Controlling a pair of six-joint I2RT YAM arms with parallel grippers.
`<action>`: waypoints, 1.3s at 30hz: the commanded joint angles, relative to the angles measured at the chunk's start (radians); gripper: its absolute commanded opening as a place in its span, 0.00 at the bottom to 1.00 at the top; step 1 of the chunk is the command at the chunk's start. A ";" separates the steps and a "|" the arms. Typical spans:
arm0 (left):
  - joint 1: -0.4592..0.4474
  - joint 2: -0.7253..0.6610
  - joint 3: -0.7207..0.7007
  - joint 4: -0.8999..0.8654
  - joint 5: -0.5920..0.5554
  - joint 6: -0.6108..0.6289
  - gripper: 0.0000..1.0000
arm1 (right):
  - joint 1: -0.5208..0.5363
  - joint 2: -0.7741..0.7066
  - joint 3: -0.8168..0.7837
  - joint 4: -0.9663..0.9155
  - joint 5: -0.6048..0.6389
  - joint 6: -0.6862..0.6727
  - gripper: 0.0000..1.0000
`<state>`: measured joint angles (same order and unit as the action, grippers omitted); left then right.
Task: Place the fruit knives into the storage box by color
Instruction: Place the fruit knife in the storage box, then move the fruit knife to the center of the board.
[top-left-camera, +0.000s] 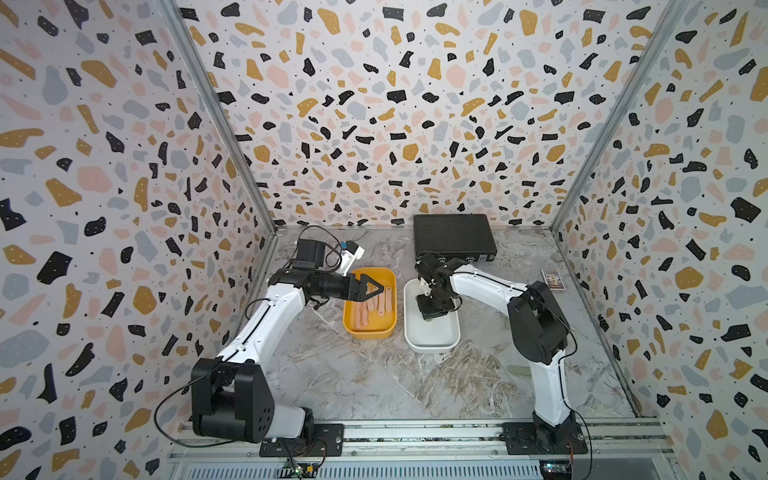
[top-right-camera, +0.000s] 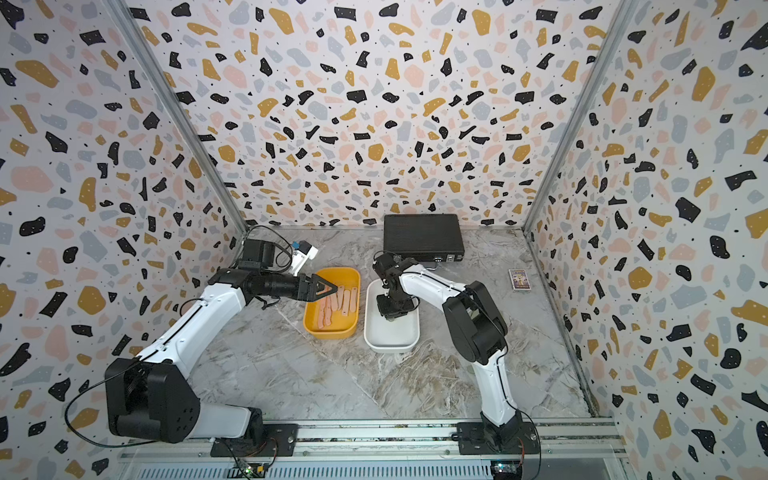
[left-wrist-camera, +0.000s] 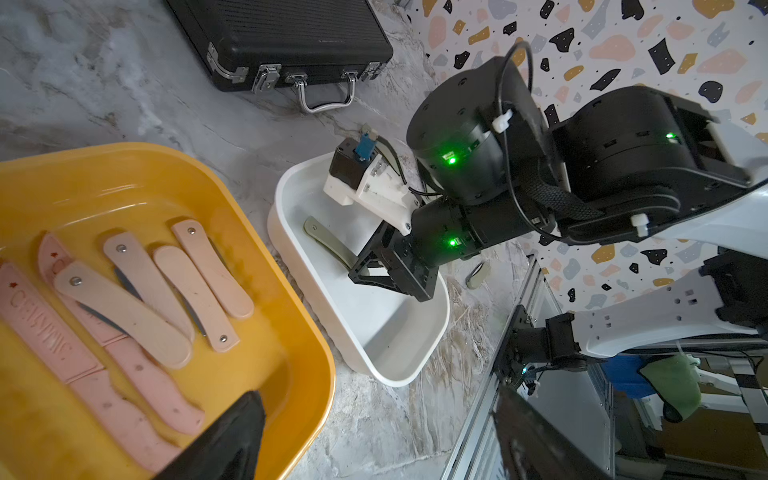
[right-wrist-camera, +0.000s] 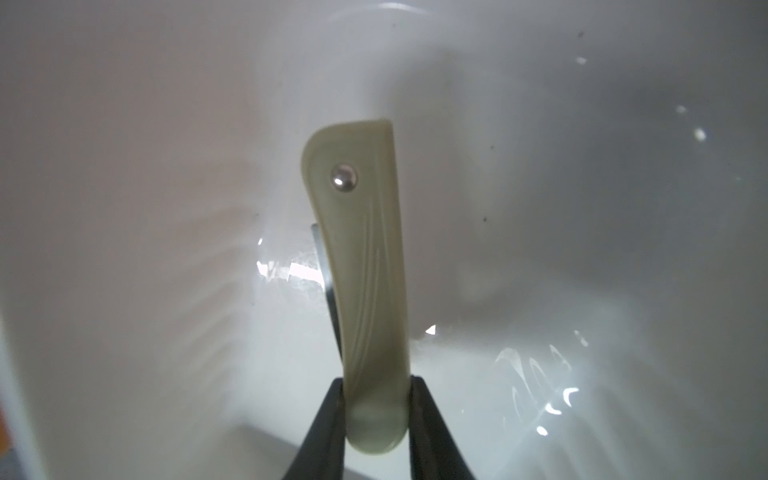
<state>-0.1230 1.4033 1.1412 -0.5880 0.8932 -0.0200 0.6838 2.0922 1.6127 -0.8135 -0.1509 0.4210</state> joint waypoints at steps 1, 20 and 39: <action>0.004 0.008 -0.010 0.031 0.019 -0.003 0.87 | 0.002 -0.005 0.043 -0.004 -0.006 0.009 0.25; -0.013 -0.008 -0.015 0.047 0.030 -0.018 0.88 | -0.044 -0.238 0.002 -0.020 0.056 -0.040 0.56; -0.095 -0.015 0.009 0.022 0.030 0.020 0.89 | -0.379 -0.382 -0.184 -0.051 0.108 -0.132 0.62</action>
<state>-0.2165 1.4033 1.1397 -0.5751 0.9039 -0.0185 0.3210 1.7306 1.4437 -0.8299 -0.0593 0.3138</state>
